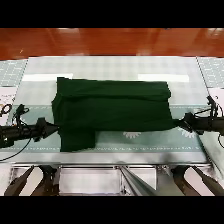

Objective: Fold the shirts.

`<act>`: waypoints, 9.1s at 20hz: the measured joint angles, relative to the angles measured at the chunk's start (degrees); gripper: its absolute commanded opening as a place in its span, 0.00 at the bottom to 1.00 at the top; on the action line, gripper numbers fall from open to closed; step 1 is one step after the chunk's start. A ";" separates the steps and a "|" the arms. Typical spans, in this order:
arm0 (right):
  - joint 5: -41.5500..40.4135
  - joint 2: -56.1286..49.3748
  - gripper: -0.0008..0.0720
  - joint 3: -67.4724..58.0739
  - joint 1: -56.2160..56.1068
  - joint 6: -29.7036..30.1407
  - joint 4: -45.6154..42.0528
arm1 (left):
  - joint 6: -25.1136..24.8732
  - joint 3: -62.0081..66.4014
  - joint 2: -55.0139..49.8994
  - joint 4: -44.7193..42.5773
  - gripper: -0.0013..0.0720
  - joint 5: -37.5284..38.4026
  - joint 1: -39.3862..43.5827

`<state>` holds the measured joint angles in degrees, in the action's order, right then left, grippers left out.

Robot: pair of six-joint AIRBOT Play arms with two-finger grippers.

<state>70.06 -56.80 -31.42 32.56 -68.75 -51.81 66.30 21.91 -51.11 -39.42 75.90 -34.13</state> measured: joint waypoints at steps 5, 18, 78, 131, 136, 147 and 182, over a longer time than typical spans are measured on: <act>-4.79 -9.33 0.04 -6.29 -3.91 2.78 6.54 | -0.83 11.13 -10.71 3.74 0.05 -6.78 8.50; -9.46 -35.36 0.04 -37.13 -11.47 -1.29 12.22 | 7.78 55.82 -48.22 4.96 0.05 -10.34 20.22; -6.51 -41.40 0.04 -40.87 -15.85 -1.03 17.84 | 13.16 23.61 -8.13 -13.94 0.05 -20.41 22.18; -18.82 -33.07 0.04 -43.63 -52.61 -7.63 16.06 | 12.35 18.27 2.78 -7.06 0.05 -16.85 31.36; -17.90 -40.33 0.29 -47.30 -53.64 -7.39 18.43 | 12.15 15.91 4.66 -7.04 0.05 -18.38 30.47; -0.94 -37.03 0.58 -48.17 -48.35 -6.32 21.57 | 12.70 19.63 3.67 -7.08 0.05 -19.63 21.11; -18.32 -25.86 0.04 -25.79 -44.74 0.44 31.54 | 13.51 9.51 20.57 -5.53 0.05 -15.45 24.13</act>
<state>51.75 -82.65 -57.21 -12.19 -68.31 -20.27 79.81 31.42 -30.55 -44.95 60.45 -10.00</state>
